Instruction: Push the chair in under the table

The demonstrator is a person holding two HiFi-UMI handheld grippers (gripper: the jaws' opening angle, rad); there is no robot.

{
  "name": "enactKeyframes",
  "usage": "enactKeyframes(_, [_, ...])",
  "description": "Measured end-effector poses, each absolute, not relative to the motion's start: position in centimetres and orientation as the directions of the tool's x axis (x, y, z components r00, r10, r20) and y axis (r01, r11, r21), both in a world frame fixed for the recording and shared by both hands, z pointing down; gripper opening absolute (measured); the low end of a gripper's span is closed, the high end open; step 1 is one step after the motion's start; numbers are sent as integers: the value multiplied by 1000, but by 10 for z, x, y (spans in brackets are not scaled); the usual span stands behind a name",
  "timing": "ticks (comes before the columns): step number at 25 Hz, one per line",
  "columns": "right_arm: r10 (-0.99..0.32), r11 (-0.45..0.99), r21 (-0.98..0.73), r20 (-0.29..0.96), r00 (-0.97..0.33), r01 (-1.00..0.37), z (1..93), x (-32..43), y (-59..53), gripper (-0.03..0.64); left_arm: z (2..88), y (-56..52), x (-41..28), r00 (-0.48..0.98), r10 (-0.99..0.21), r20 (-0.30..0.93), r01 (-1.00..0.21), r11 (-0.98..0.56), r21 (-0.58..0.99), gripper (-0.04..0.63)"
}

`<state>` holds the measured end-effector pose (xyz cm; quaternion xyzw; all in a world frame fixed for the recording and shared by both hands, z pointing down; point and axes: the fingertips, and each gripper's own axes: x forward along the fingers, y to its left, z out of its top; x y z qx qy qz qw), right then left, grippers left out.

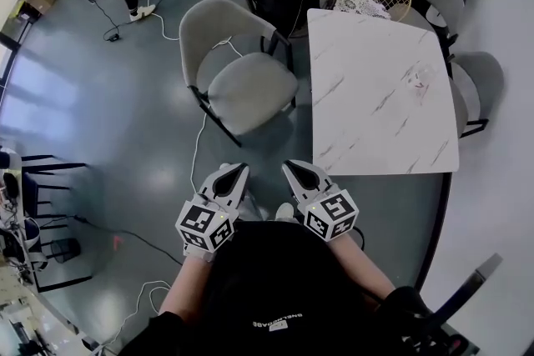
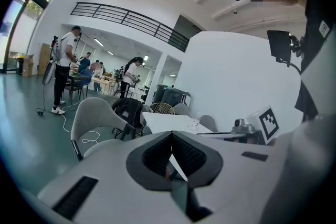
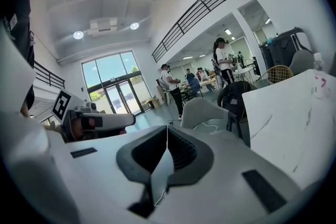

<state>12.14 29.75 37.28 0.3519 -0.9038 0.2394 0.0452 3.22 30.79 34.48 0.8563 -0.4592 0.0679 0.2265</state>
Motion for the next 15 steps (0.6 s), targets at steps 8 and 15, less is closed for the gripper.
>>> enactKeyframes(8, [-608, 634, -384, 288, -740, -671, 375, 61, 231, 14, 351, 233, -32, 605, -732, 314, -790, -501, 354, 6])
enactKeyframes(15, [-632, 604, -358, 328, -702, -712, 377, 2, 168, 15, 354, 171, -106, 632, -709, 313, -765, -507, 397, 6])
